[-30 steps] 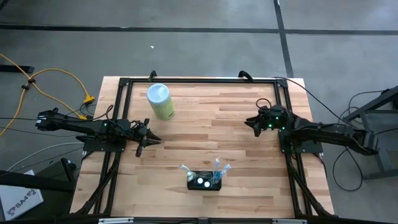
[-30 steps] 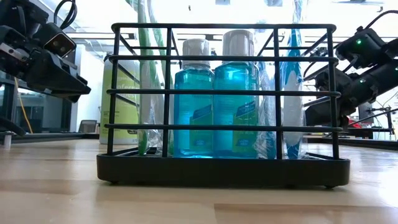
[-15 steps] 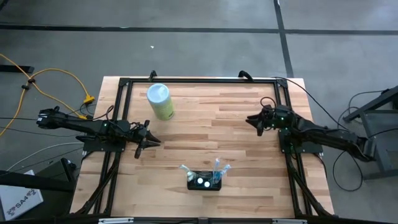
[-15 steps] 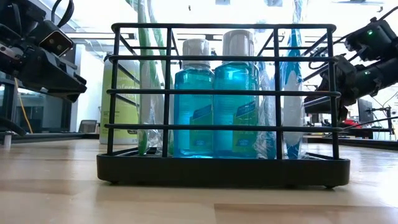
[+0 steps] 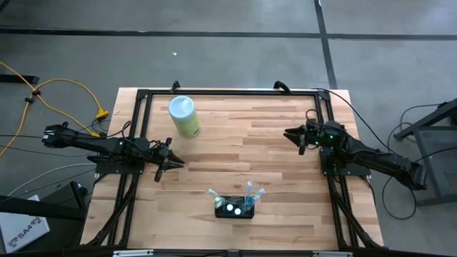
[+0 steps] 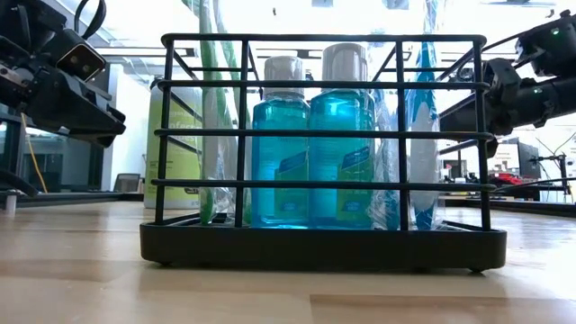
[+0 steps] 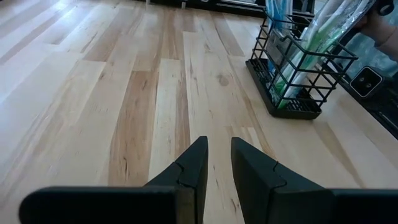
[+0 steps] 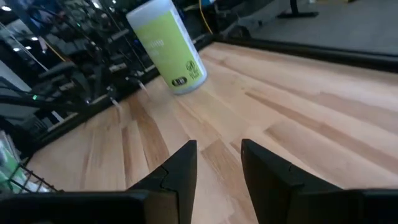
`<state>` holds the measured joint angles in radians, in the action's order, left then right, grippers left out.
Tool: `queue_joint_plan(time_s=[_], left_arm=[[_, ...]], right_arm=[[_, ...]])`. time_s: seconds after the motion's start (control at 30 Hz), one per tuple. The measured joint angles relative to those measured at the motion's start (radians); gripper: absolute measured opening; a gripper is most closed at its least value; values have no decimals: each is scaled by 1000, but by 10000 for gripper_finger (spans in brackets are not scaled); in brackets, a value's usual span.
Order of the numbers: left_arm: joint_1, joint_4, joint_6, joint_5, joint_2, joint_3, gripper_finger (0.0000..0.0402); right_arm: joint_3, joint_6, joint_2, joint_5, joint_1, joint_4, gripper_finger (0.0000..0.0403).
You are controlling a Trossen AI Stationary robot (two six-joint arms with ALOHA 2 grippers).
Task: Pick & Place toothbrushing station
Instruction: Return to Home Position
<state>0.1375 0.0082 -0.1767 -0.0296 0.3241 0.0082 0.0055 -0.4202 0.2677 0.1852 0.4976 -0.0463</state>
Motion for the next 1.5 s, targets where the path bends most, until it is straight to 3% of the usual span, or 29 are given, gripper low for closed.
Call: queue_joint_plan(time_s=[0.23,0.5,1.07,1.5], left_arm=[[0,0,20,0,0,5,68],[-2,-28,53,1,-2,33,68],[12,-100,71,6,-96,44,68],[94,-14,79,7,-95,4,68]], right_arm=[[27,2,-95,40,0,79,117],[115,6,-268,53,0,354,117],[159,-1,-261,-26,0,446,117],[160,-5,-261,-26,0,432,117]])
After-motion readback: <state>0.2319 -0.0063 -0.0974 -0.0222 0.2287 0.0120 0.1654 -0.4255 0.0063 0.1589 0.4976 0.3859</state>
